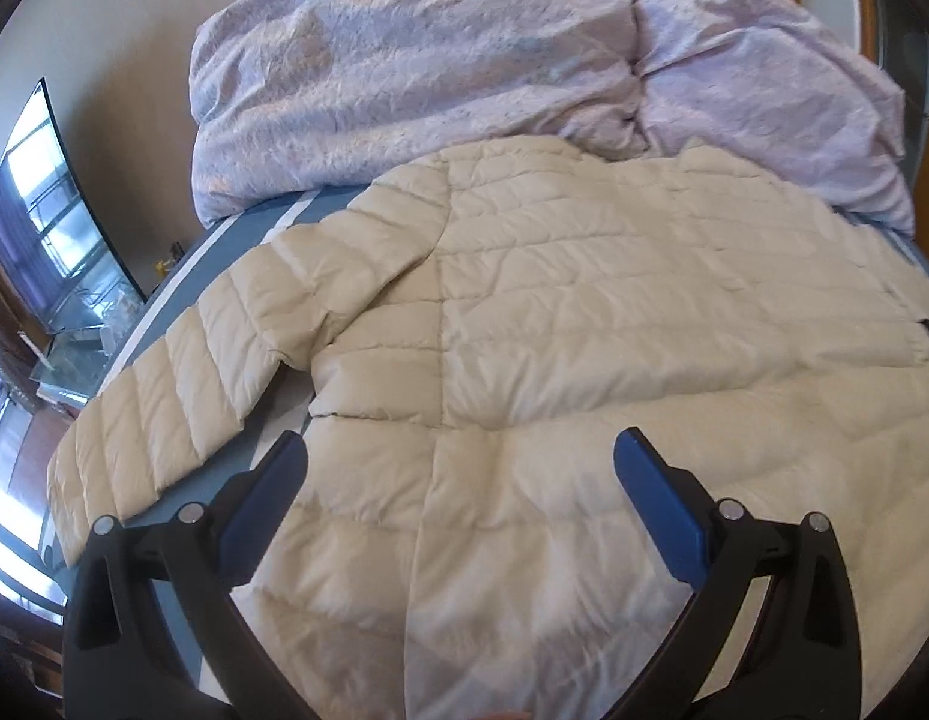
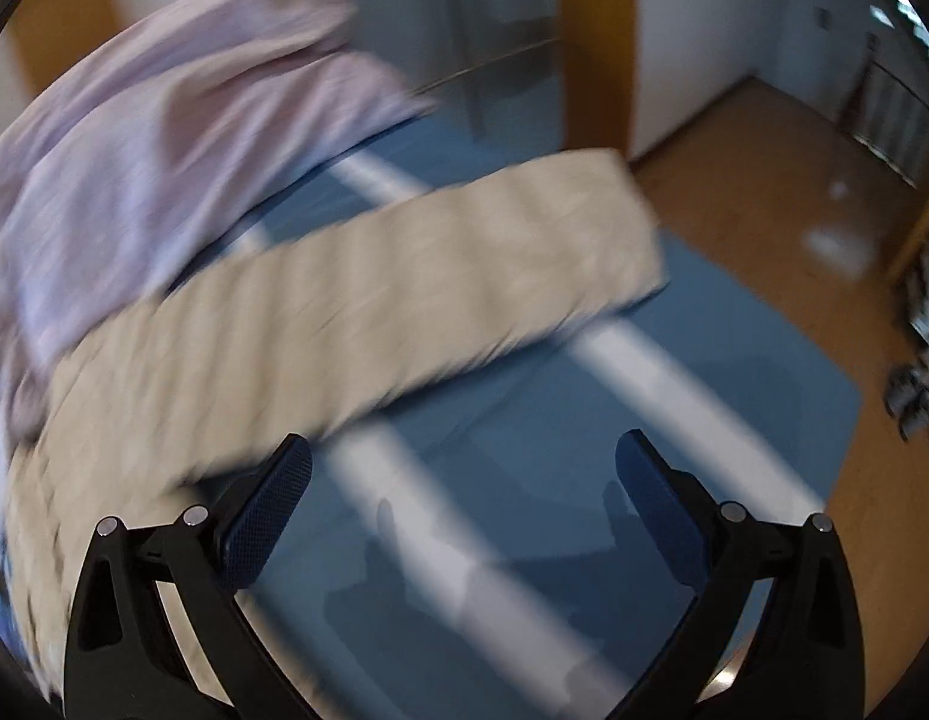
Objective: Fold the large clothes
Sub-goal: 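Grasp the cuff of the sleeve nearest the right tool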
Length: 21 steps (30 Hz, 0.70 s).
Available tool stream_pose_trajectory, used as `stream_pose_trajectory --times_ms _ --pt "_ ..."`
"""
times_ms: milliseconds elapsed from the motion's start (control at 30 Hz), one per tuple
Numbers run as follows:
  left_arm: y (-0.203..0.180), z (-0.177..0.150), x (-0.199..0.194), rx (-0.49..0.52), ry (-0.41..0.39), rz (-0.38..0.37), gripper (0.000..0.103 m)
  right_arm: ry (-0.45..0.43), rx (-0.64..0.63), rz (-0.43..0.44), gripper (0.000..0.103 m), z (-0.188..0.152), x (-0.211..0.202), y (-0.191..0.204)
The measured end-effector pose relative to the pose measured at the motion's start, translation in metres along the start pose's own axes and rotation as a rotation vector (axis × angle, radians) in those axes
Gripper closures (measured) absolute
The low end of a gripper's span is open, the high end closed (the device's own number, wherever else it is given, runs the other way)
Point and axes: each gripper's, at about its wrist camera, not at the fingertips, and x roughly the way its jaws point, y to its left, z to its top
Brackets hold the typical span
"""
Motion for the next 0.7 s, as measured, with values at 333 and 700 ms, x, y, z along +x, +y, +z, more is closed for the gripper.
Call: stream_pose_trajectory --times_ms 333,700 --pt "0.002 -0.012 0.036 -0.018 0.060 0.024 0.002 -0.027 0.160 -0.073 0.024 0.052 0.047 -0.050" --pt "0.004 -0.013 0.042 -0.037 0.085 -0.005 0.002 0.006 0.167 -0.121 0.060 0.048 0.071 -0.057"
